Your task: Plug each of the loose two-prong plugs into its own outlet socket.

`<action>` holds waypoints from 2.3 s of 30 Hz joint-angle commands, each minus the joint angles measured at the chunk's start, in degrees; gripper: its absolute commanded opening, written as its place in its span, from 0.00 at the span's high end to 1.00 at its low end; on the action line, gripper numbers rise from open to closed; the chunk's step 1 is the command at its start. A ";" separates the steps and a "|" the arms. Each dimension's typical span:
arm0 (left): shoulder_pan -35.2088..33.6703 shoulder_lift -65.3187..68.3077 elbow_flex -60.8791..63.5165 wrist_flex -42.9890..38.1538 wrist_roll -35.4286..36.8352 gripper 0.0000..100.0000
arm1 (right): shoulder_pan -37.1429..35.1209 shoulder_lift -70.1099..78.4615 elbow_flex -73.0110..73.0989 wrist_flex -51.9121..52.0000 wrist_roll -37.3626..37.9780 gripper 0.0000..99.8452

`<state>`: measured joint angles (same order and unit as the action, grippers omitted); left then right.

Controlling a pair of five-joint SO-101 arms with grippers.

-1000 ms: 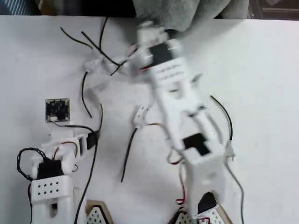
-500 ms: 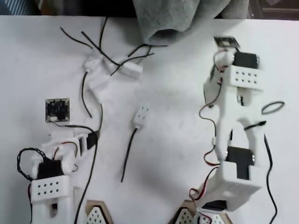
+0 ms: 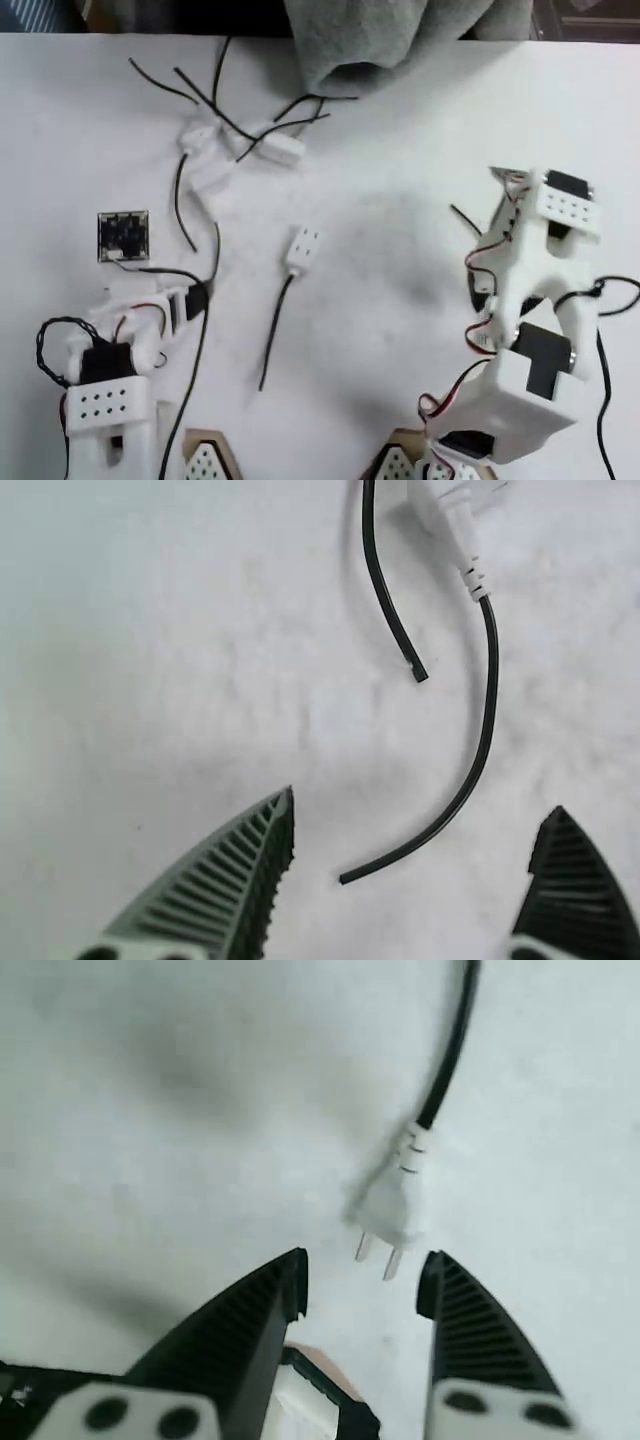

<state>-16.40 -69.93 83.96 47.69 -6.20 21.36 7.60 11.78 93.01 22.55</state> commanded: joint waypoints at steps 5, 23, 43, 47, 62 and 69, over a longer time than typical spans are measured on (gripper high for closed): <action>0.66 -0.75 -0.18 -1.14 0.26 0.63 | 4.97 -2.68 8.97 -8.84 0.44 0.81; 0.66 -0.75 -0.18 -1.14 0.26 0.63 | 4.53 -2.68 18.02 -20.35 -0.18 0.84; 0.66 -0.75 -0.18 -1.14 0.26 0.63 | -2.15 -2.68 17.93 -22.29 -10.37 0.85; 0.66 -0.75 -0.18 -1.14 0.26 0.63 | -1.98 -2.68 18.11 -25.63 -10.46 0.85; 0.66 -0.84 -0.18 -1.14 0.26 0.63 | -1.54 -2.59 18.37 -29.67 -10.64 0.85; 0.66 -0.84 -0.18 -1.14 0.26 0.63 | -1.45 -2.59 18.37 -29.67 -10.55 0.90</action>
<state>-16.40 -69.93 83.96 47.69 -6.20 20.84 6.73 30.51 67.16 12.35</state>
